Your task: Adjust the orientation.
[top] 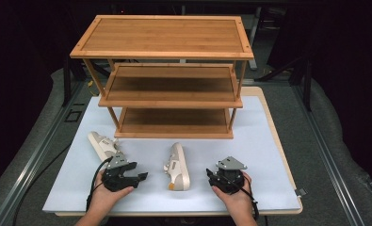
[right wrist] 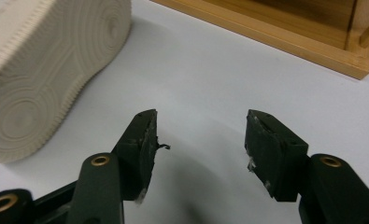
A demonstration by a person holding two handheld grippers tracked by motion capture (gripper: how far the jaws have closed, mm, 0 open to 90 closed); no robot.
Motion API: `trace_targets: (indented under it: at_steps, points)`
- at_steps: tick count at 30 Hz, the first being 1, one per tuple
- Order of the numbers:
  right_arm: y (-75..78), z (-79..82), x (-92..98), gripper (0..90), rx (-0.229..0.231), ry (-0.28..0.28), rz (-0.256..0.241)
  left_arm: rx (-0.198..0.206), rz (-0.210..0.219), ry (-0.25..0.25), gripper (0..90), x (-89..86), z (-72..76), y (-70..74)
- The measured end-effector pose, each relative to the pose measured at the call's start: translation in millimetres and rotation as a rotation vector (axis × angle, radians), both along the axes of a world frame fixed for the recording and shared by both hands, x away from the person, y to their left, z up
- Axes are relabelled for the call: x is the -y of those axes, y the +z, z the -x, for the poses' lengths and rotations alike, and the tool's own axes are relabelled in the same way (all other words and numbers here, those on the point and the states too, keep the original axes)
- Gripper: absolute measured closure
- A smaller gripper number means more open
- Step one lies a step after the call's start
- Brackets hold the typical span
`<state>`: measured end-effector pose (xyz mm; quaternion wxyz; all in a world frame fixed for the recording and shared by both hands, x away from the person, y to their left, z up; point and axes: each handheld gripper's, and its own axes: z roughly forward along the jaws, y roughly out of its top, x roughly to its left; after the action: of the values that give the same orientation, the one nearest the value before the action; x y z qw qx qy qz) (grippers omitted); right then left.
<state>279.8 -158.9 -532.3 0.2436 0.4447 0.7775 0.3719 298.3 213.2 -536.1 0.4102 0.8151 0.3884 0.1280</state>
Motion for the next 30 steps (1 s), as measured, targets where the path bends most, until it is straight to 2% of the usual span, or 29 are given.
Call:
trace_targets:
  at_steps: [5, 6, 8, 9, 11, 16, 17, 19, 23, 25, 27, 28, 29, 30]
  points:
    - [5.5, 6.4, -3.0, 43.8, 0.028, 0.021, -0.011, -0.003, -0.014, 0.011, 38.4, -2.0, -0.3, 0.6]
    - [6.6, 7.7, -3.6, 43.6, 0.034, 0.015, -0.003, -0.004, -0.006, 0.012, 38.4, -2.4, 0.0, 0.7]
    - [7.4, 8.7, -4.0, 43.4, 0.042, 0.035, -0.018, -0.002, -0.008, 0.010, 38.4, -2.8, 0.0, 1.2]
    - [9.0, 10.7, -5.3, 43.4, 0.061, 0.055, -0.026, 0.000, -0.002, 0.014, 38.4, -3.4, -0.1, 1.8]
    - [10.5, 12.7, -7.0, 43.1, 0.072, 0.060, -0.018, -0.001, 0.004, 0.017, 38.4, -3.8, -0.4, 1.6]
    - [12.5, 14.7, -9.8, 41.0, 0.071, 0.073, -0.045, 0.000, -0.003, 0.012, 38.4, -2.7, -0.6, 0.3]
    - [13.2, 14.9, -11.5, 39.1, 0.062, 0.085, -0.071, 0.002, -0.007, 0.009, 38.4, -1.8, -0.4, -0.2]
    - [13.9, 15.4, -12.9, 38.3, 0.060, 0.081, -0.065, 0.005, -0.007, 0.007, 38.4, -1.8, -0.6, -0.2]
    - [18.4, 20.9, -24.1, 35.9, 0.100, 0.116, -0.021, -0.003, -0.002, 0.006, 38.3, -1.5, -0.7, -0.6]
    - [19.8, 22.0, -26.6, 35.9, 0.111, 0.137, -0.020, -0.002, -0.005, 0.005, 38.3, -1.7, -0.8, -0.5]
    - [23.7, 23.9, -34.2, 36.0, 0.118, 0.187, -0.055, -0.005, -0.001, 0.007, 38.3, -1.7, -0.4, -0.5]
    - [23.7, 23.9, -34.2, 36.0, 0.118, 0.187, -0.055, -0.005, 0.001, 0.009, 38.3, -1.7, -0.1, -0.5]
    - [26.7, 26.9, -39.1, 36.3, 0.106, 0.170, -0.021, -0.005, 0.005, 0.009, 38.3, -1.9, -0.1, -0.5]
    - [26.7, 26.9, -39.1, 36.3, 0.106, 0.170, -0.021, -0.005, 0.005, 0.009, 38.2, -1.9, -0.1, -0.5]
